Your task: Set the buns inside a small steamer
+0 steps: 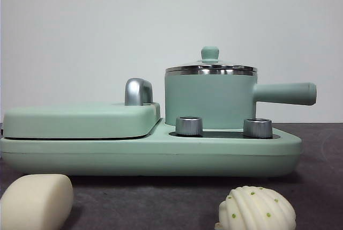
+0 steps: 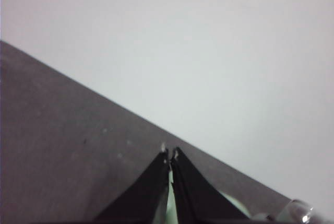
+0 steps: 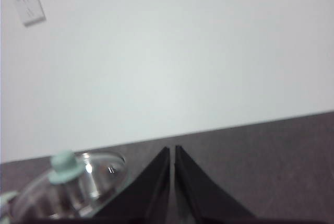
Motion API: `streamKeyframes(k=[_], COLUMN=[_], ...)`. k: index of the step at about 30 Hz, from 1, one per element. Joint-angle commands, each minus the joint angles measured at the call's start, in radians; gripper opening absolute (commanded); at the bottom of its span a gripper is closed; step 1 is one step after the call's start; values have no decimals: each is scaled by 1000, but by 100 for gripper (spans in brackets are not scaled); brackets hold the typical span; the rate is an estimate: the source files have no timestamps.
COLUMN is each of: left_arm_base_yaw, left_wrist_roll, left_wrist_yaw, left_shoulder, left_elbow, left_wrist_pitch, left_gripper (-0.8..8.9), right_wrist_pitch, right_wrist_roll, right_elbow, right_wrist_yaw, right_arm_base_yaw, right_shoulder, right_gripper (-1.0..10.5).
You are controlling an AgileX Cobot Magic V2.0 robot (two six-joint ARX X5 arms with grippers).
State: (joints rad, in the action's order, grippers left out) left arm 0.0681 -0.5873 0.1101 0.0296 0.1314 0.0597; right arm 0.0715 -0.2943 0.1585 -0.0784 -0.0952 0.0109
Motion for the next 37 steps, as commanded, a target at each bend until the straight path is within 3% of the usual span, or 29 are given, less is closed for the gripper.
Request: streamKeyframes(k=[1, 11, 21, 28, 37], left_arm_base_yaw=[2, 2, 0, -31, -132], left_wrist_roll=[43, 120, 228, 349, 481], left_wrist_yaw=[6, 29, 151, 254, 344], left_shoulder=[34, 227, 454, 590, 715], left_elbow=[106, 443, 739, 841, 853], left_wrist_pitch=[-52, -224, -399, -503, -533], left_gripper=[11, 12, 12, 12, 12], right_wrist_pitch=[-60, -195, -325, -358, -414], right_wrist_roll=[-12, -8, 61, 134, 275], right_elbow=[76, 345, 583, 709, 752], right_wrist_yaw=[1, -17, -201, -301, -316], right_arm_base_yaw=[-1, -1, -1, -7, -105], right_shoulder=[19, 143, 410, 600, 731], right_gripper=[14, 14, 14, 14, 14])
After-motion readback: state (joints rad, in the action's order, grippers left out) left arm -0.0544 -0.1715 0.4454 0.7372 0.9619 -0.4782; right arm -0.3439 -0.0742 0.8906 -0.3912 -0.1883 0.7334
